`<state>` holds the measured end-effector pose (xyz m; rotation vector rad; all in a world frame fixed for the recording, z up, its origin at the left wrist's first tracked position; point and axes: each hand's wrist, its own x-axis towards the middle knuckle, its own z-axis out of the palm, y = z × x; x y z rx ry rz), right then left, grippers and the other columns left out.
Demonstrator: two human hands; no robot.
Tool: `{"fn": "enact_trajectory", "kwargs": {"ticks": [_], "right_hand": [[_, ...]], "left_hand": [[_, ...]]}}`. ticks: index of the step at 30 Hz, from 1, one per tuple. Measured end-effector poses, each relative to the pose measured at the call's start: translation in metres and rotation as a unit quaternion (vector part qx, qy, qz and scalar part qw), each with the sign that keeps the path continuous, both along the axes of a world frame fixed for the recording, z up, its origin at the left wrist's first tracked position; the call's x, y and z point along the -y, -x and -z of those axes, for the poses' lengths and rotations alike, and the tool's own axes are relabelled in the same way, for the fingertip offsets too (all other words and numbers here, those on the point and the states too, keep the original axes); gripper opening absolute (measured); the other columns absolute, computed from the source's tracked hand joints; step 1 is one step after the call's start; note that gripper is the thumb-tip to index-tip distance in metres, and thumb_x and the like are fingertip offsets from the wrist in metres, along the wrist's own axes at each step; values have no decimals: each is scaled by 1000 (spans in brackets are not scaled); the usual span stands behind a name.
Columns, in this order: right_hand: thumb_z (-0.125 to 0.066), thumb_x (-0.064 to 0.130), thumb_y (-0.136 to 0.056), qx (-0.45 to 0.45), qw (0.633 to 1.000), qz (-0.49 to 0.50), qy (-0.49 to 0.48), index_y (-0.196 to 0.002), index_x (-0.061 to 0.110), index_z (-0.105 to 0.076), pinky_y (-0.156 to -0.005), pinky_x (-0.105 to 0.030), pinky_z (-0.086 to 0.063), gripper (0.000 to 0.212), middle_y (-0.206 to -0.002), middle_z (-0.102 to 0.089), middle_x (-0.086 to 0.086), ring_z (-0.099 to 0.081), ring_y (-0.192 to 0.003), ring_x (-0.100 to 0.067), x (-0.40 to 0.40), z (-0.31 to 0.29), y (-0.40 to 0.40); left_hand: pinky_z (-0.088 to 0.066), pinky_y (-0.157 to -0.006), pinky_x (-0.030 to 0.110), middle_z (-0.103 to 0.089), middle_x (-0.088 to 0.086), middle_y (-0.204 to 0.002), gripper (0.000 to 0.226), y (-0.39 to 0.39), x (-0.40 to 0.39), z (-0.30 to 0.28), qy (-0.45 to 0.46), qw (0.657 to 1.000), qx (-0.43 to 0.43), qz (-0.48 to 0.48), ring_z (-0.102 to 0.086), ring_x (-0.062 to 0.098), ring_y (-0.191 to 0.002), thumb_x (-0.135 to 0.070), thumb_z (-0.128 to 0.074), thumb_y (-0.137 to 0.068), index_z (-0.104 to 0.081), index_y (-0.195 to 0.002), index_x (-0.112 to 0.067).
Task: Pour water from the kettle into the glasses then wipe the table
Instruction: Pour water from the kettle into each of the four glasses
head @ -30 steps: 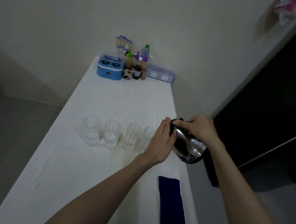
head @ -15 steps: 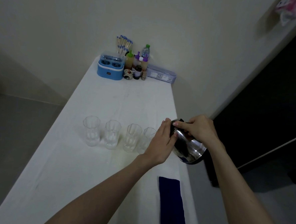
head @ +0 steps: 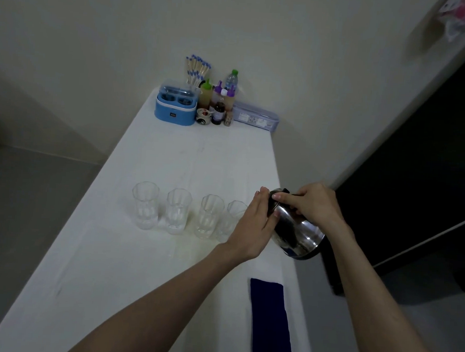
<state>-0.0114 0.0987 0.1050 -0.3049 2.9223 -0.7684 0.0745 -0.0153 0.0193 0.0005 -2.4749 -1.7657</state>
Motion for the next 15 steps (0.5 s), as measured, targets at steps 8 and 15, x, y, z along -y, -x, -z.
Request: {"fn": "enact_trajectory", "kwargs": {"ticks": [8, 15], "right_hand": [[-84, 51, -70, 27, 996, 20, 85, -64, 5, -75, -64, -30, -53, 48, -66, -74, -12, -70, -64, -22, -9, 3, -13], [-85, 33, -74, 113, 945, 86, 296, -80, 13, -80, -65, -22, -50, 21, -70, -73, -3, -65, -70, -14, -50, 32, -23]], "left_hand": [[-2, -120, 27, 1, -3, -163, 60, 3, 0, 4, 36, 999, -7, 11, 6, 8, -148, -38, -27, -103, -1, -154, -18], [2, -120, 27, 2, 1, -163, 61, 11, -13, 7, 142, 987, -37, 71, 10, 10, -148, -34, -27, -104, 0, -153, -11]]}}
